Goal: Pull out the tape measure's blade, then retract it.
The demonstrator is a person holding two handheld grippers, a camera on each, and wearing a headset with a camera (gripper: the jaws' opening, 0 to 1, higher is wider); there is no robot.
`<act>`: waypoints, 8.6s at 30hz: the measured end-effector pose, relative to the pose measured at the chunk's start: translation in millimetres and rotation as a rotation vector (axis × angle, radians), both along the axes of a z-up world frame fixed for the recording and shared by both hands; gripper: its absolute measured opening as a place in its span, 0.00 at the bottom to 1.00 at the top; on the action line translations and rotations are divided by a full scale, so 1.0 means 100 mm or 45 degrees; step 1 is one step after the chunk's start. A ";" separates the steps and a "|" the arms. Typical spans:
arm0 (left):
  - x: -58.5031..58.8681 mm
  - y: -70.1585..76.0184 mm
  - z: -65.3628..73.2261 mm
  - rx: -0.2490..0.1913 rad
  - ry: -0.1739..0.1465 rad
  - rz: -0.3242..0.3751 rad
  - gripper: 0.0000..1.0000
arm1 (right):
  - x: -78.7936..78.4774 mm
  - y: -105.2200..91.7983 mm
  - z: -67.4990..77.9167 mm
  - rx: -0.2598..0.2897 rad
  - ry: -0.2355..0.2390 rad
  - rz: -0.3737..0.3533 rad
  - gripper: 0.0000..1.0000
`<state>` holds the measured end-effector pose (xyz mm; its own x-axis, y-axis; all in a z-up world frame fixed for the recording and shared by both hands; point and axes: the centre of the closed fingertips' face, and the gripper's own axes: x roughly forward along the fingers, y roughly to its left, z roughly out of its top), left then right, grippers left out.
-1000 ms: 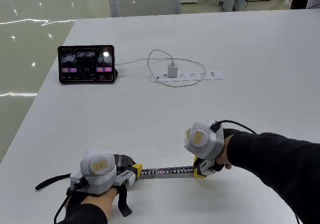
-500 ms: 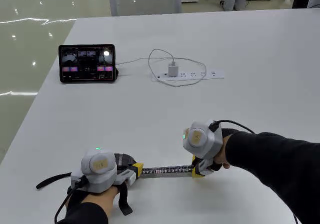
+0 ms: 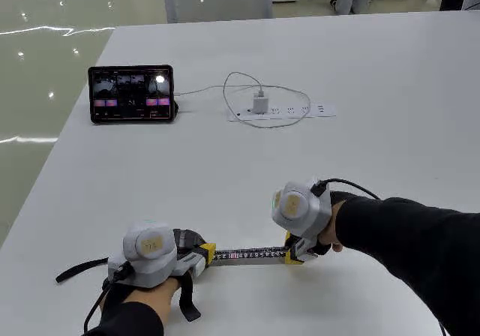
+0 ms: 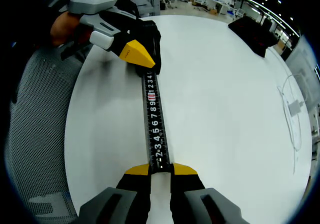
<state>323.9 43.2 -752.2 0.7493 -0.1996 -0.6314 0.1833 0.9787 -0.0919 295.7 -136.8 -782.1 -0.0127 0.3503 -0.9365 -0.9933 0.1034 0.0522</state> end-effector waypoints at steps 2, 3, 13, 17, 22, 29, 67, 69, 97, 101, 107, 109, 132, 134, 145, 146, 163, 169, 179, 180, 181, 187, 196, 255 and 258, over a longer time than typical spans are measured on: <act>0.00 0.00 0.00 -0.001 0.000 0.000 0.62 | 0.00 0.01 0.00 0.002 0.001 0.003 0.10; 0.00 0.00 0.00 -0.002 0.000 0.000 0.62 | 0.00 0.01 0.00 0.002 0.002 0.003 0.10; 0.00 0.00 0.00 -0.007 0.001 -0.001 0.62 | 0.00 0.06 -0.01 0.015 0.000 0.002 0.10; 0.00 0.00 0.00 -0.007 0.002 -0.002 0.62 | 0.00 0.08 -0.01 0.015 -0.002 0.005 0.10; 0.00 0.00 0.00 -0.009 0.000 -0.001 0.62 | 0.00 0.10 -0.01 0.019 0.004 0.006 0.10; 0.00 0.00 0.00 -0.015 0.005 -0.001 0.62 | 0.00 0.14 -0.01 0.021 0.006 0.012 0.10; -0.01 0.00 0.00 -0.026 0.018 -0.014 0.62 | 0.02 0.29 -0.02 0.034 0.018 0.002 0.10; -0.01 0.00 0.00 -0.024 0.017 -0.013 0.62 | 0.02 0.30 -0.02 0.033 0.018 0.004 0.10; -0.01 -0.01 0.00 -0.032 0.021 -0.018 0.62 | 0.01 0.41 -0.01 0.056 -0.009 0.059 0.11; -0.01 0.00 -0.01 -0.033 0.020 -0.017 0.62 | 0.00 0.42 -0.01 0.059 -0.032 0.085 0.11; -0.01 -0.01 -0.01 -0.034 0.022 -0.020 0.62 | 0.01 0.44 0.00 0.070 -0.038 0.083 0.11; 0.00 0.00 -0.01 -0.035 0.023 -0.020 0.62 | 0.01 0.45 0.00 0.072 -0.038 0.080 0.11; -0.01 0.01 0.00 -0.096 0.025 -0.018 0.61 | 0.01 0.56 0.00 0.141 -0.002 0.053 0.11; -0.01 0.01 0.00 -0.096 0.025 -0.019 0.61 | 0.01 0.57 0.00 0.143 0.000 0.051 0.11; -0.01 0.02 0.01 -0.102 0.024 -0.018 0.61 | 0.00 0.65 0.00 0.158 0.011 0.040 0.11; -0.01 0.02 0.01 -0.102 0.024 -0.018 0.61 | 0.01 0.66 0.00 0.160 0.012 0.040 0.11; -0.01 0.02 0.00 -0.105 0.024 -0.018 0.61 | -0.01 0.75 0.00 0.173 0.012 0.040 0.11; -0.01 0.02 0.01 -0.106 0.023 -0.018 0.61 | -0.01 0.78 0.00 0.177 0.013 0.040 0.11; -0.01 0.01 0.01 -0.109 0.024 -0.017 0.61 | -0.02 0.82 0.00 0.180 0.011 0.041 0.11; -0.01 0.01 0.01 -0.109 0.024 -0.017 0.61 | -0.02 0.82 0.00 0.180 0.011 0.041 0.11; -0.02 0.01 0.01 -0.109 0.024 -0.018 0.61 | -0.02 0.83 0.00 0.181 0.011 0.041 0.11; -0.01 0.01 0.01 -0.110 0.023 -0.018 0.61 | -0.02 0.86 0.00 0.188 0.012 0.038 0.11; -0.01 0.02 0.00 -0.113 0.024 -0.018 0.61 | -0.01 0.89 0.00 0.195 0.012 0.037 0.11; -0.02 0.02 0.01 -0.127 0.030 -0.016 0.62 | -0.02 1.34 0.02 0.321 0.004 0.014 0.11; -0.02 0.02 0.01 -0.126 0.030 -0.016 0.62 | -0.01 1.35 0.01 0.323 0.004 0.012 0.11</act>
